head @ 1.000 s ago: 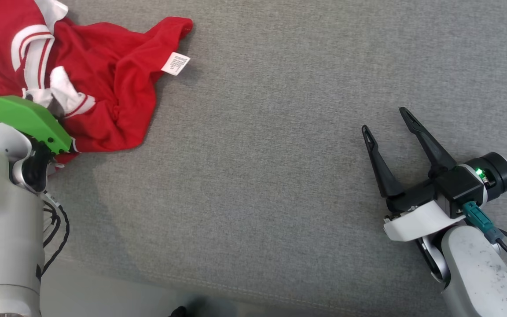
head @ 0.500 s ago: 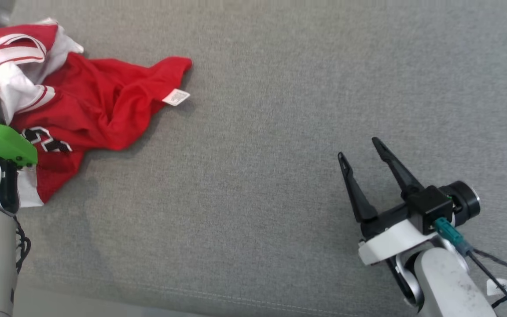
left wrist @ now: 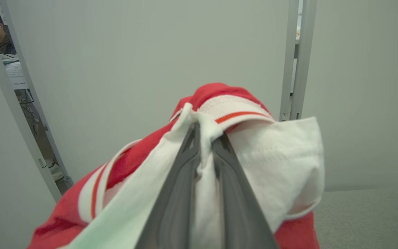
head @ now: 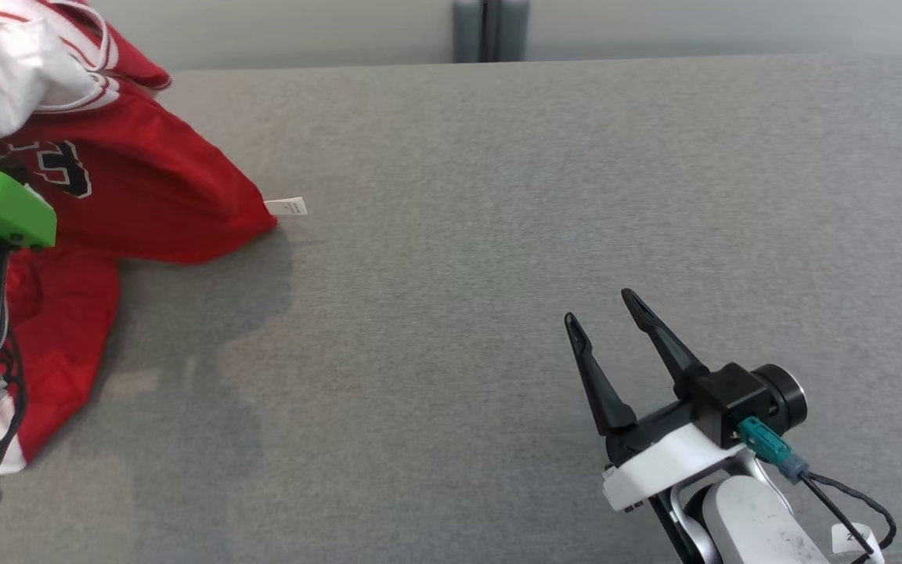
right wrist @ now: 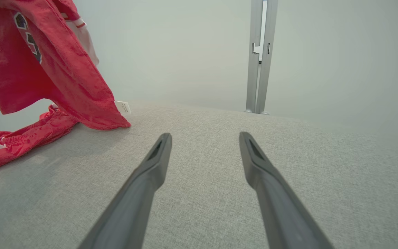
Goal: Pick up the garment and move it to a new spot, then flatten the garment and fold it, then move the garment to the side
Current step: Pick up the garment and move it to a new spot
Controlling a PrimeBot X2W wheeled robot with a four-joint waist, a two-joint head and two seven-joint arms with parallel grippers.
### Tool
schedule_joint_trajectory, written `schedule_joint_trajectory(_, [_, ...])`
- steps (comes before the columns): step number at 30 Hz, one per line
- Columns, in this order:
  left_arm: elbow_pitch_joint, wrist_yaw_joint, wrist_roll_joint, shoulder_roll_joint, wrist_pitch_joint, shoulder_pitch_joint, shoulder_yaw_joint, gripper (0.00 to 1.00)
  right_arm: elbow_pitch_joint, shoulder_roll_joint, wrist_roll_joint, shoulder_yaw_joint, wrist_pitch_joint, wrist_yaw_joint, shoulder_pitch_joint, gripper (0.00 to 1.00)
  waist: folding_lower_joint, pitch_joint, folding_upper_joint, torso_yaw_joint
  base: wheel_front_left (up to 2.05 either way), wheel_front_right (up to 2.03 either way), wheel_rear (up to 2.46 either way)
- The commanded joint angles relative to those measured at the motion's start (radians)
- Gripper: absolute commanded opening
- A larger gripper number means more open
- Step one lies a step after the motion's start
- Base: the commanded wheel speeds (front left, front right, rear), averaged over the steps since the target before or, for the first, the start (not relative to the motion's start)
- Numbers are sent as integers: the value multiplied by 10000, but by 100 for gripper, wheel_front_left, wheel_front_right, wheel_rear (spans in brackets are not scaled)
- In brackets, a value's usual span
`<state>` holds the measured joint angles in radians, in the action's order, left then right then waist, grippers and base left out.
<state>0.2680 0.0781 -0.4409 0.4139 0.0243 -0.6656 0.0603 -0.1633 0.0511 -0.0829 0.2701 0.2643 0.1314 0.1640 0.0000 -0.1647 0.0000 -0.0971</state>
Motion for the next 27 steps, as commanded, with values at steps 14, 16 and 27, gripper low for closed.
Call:
schedule_joint_trajectory(14, [-1869, -325, 114, -1044, 1237, -1000, 1321, 0, 282, -5, -732, 169, 3, -13, 306, 100, 0, 163, 0, 4624, 0, 0, 0])
schedule_joint_trajectory(16, [-1643, -250, 254, -1205, 1287, -1281, 1627, 0, 334, -7, -809, 150, 3, -13, 353, 100, 0, -56, 0, 4860, 0, 0, 0])
schedule_joint_trajectory(27, [705, 114, 612, -1897, 1533, -1241, 3233, 0, 746, -12, -1293, 8, 3, -13, 858, 100, 0, -1872, 0, 5235, 0, 0, 0])
